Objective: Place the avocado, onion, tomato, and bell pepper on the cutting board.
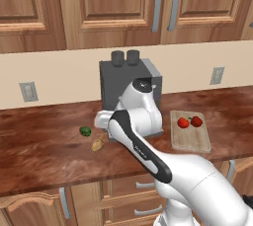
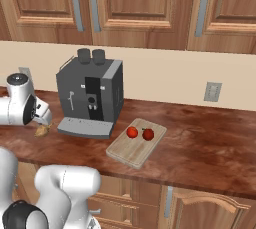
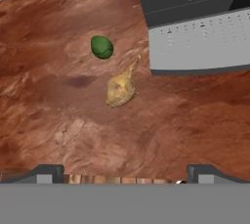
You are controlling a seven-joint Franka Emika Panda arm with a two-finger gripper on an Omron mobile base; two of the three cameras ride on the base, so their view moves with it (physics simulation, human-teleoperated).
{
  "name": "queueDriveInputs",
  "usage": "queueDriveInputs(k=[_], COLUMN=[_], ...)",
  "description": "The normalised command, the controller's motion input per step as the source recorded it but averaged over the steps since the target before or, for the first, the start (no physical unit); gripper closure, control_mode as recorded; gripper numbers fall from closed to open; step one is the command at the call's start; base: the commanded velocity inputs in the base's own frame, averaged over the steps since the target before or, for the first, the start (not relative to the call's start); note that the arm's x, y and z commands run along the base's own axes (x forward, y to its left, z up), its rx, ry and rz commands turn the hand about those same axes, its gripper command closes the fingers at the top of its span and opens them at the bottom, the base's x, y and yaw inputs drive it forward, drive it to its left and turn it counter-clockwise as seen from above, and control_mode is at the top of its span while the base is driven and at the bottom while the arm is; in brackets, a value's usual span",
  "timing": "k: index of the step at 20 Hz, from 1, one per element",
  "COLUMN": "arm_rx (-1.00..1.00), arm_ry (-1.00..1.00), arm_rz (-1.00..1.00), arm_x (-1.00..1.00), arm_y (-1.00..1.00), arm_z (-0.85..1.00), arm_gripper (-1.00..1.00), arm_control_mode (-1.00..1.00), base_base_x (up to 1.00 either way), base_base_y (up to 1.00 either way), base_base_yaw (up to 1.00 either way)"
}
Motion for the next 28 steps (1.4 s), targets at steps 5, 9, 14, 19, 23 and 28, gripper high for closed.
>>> queueDriveInputs(k=[5, 9, 14, 19, 23, 28], arm_rx=[0.00, 0.00, 0.00, 0.00, 0.00, 0.00], arm_ry=[0.00, 0.00, 0.00, 0.01, 0.04, 0.03], arm_rz=[-0.01, -0.04, -0.08, -0.06, -0.01, 0.00], arm_x=[0.10, 0.11, 0.15, 0.13, 0.15, 0.13], arm_y=[0.08, 0.04, 0.03, 0.04, 0.09, 0.09], arm_z=[-0.09, -0.12, -0.14, -0.15, -0.17, -0.21], arm_gripper=[-1.00, -1.00, -1.00, -1.00, -1.00, -1.00], arm_control_mode=[-1.00, -1.00, -1.00, -1.00, -1.00, -1.00], base_base_x=[0.00, 0.00, 0.00, 0.00, 0.00, 0.00], base_base_y=[0.00, 0.00, 0.00, 0.00, 0.00, 0.00], base_base_yaw=[0.00, 0.00, 0.00, 0.00, 0.00, 0.00])
